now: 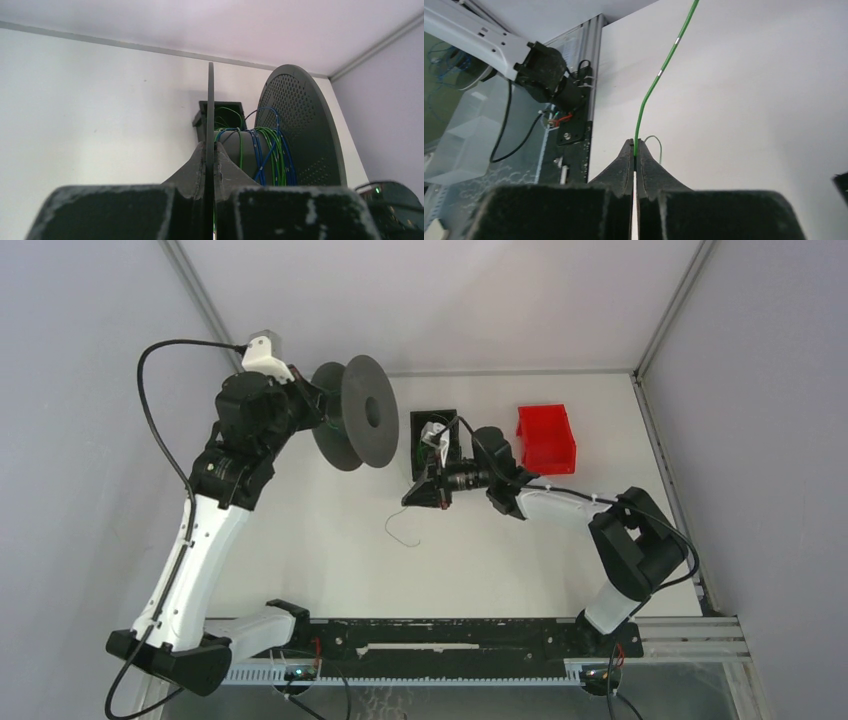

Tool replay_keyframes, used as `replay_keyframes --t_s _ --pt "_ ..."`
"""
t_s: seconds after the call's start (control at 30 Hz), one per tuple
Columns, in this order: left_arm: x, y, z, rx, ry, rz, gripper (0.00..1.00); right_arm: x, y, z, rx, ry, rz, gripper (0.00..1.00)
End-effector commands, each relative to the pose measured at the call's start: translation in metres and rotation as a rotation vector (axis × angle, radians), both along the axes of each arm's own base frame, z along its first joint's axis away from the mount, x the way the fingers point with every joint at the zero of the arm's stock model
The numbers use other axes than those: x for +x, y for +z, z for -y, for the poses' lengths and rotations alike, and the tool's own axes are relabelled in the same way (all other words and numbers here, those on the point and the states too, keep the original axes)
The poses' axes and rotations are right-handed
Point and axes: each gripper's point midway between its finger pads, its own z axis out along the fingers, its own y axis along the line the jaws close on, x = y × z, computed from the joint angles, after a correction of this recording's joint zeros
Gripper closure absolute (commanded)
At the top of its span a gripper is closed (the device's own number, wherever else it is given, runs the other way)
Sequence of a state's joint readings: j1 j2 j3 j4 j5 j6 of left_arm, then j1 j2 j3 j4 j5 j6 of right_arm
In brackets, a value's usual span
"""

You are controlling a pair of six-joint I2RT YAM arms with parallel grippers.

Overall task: Wrap the cables
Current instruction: Wrap the cable around the cable reel.

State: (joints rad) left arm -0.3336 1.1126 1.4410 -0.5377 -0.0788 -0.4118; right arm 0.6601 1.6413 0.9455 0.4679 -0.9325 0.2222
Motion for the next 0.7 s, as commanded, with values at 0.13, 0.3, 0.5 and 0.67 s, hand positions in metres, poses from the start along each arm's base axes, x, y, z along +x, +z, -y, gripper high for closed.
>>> replay_keyframes --t_s 0.13,0.3,0.5,0.67 --pt "0.020 0.016 -0.026 -0.019 0.164 0.118 1.00 -0.031 0.030 -0.027 -0.010 0.136 -0.049 1.00" --pt "0.032 -0.013 -0.030 0.082 0.219 0.107 1.00 -0.046 0.050 -0.039 -0.059 0.199 -0.043 1.00" --pt "0.035 -0.037 -0.020 0.211 0.225 0.110 1.00 -0.049 0.073 -0.051 -0.097 0.233 -0.030 1.00" --pt "0.031 -0.054 -0.003 0.300 0.185 0.116 1.00 -0.037 0.094 -0.053 -0.136 0.196 0.009 0.99"
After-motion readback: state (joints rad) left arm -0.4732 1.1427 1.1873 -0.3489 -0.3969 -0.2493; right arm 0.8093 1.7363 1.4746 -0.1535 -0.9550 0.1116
